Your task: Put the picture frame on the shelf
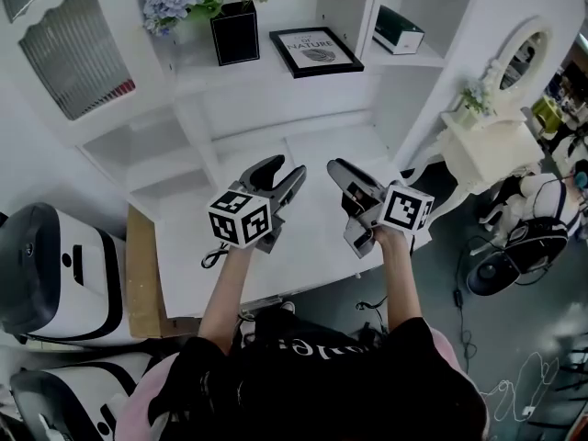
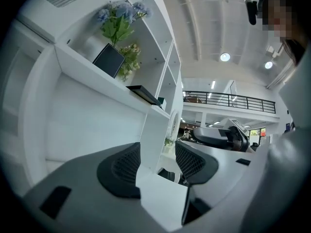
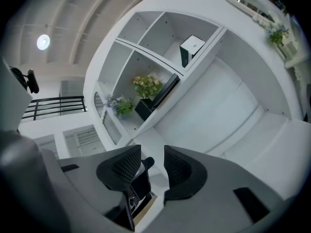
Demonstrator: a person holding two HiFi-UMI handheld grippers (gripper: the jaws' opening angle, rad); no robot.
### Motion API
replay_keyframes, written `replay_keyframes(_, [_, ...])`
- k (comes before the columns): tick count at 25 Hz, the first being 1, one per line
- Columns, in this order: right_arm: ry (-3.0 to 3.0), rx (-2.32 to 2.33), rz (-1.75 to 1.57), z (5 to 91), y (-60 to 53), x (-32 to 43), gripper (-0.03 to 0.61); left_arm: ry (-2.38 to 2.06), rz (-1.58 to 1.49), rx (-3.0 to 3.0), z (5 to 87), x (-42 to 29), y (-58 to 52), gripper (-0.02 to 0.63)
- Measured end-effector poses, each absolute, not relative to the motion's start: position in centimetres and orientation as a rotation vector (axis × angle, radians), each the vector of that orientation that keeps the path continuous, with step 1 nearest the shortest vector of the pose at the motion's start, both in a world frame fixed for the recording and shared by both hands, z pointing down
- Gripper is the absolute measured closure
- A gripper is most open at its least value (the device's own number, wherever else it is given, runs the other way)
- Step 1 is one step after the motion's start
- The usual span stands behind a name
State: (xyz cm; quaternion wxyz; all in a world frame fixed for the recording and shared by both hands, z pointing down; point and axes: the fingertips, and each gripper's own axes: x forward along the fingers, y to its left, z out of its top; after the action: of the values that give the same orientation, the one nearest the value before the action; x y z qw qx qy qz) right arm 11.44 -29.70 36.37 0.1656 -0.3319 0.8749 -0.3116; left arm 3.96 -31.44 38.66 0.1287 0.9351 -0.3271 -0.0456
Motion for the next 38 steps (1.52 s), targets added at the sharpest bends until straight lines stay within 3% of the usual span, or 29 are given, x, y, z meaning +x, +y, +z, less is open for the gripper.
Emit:
replay_keyframes(11, [2.607, -1.153, -0.810, 41.7, -20.9, 11.1, 0.428, -0.894, -0.031, 2.704, 42.8, 3.9, -20.9, 0.380])
replay_keyframes(24, [2.587, -1.271, -0.873, 47.6, -8.3, 13.8, 0.491, -0.888, 0.000, 2.681, 47.7, 6.2, -7.3, 0.382])
replay_keyframes(38, [2.698, -1.159, -0.890, 49.0, -2.7, 10.5, 0.506, -1.022, -0.058, 2.644, 47.8, 3.7, -1.3, 0.393])
